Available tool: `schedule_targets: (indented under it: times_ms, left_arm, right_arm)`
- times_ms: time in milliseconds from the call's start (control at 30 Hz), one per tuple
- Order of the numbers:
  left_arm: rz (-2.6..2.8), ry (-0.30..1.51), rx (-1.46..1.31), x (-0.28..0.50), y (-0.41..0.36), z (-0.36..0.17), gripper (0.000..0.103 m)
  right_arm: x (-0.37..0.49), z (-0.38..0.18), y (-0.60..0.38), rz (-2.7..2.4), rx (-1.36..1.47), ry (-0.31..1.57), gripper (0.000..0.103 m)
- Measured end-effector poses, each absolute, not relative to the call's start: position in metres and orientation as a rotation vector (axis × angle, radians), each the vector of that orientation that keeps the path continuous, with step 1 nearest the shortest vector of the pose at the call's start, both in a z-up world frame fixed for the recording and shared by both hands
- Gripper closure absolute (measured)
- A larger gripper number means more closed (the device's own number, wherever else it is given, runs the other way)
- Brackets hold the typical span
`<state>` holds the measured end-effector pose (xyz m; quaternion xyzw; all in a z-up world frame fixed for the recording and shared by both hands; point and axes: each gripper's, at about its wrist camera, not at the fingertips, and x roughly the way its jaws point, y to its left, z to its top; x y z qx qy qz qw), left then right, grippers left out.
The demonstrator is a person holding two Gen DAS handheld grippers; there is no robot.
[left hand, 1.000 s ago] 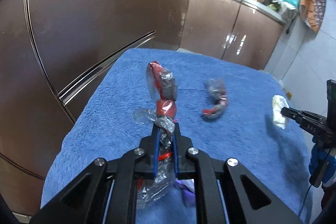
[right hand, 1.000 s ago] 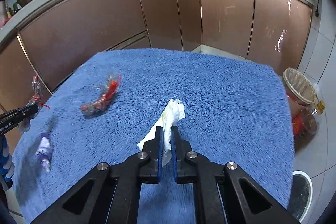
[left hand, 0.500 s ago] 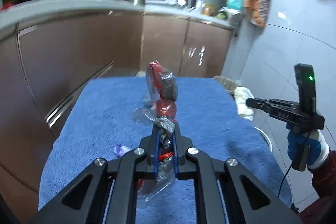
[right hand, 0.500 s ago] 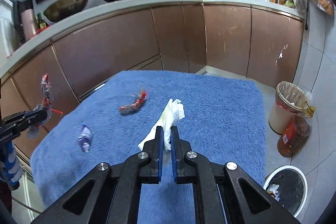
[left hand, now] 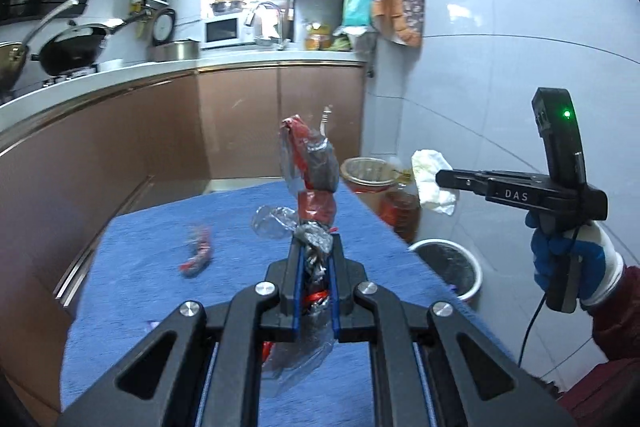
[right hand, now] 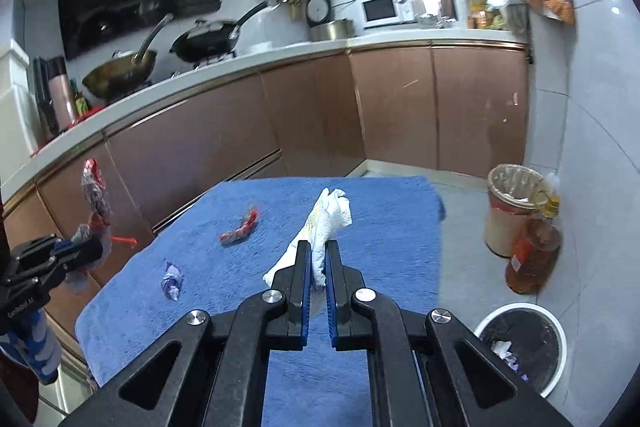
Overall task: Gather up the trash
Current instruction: 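Carry the clear wrapper and white tissue to the bin and release both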
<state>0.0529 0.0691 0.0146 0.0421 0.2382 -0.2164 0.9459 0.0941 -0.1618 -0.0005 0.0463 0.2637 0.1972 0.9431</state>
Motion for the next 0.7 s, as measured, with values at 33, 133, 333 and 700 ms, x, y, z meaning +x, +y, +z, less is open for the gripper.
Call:
schedule_targets:
  times_ms: [33,133,333,700]
  left_arm:
    - [-0.453,0.489,0.087,0.055,0.061,0.014,0.094]
    - [-0.494,0.506,0.093,0.06,0.036,0.012,0.094]
    - [-0.619,0.591,0.081,0.092,-0.029,-0.003,0.094]
    - [-0.831,0.854,0.06,0.195,-0.192,-0.067,0.093]
  right_arm:
    - [0.092,0.0,-0.168,0.39,0.101,0.532,0.096]
    - [0.087,-0.003,-0.192,0.343,0.128,0.524,0.096]
    - [0.088,-0.029,-0.249,0.211,0.196,0.562,0.096]
    - [0.11,-0.097,-0.334,-0.019,0.296,0.685,0.096]
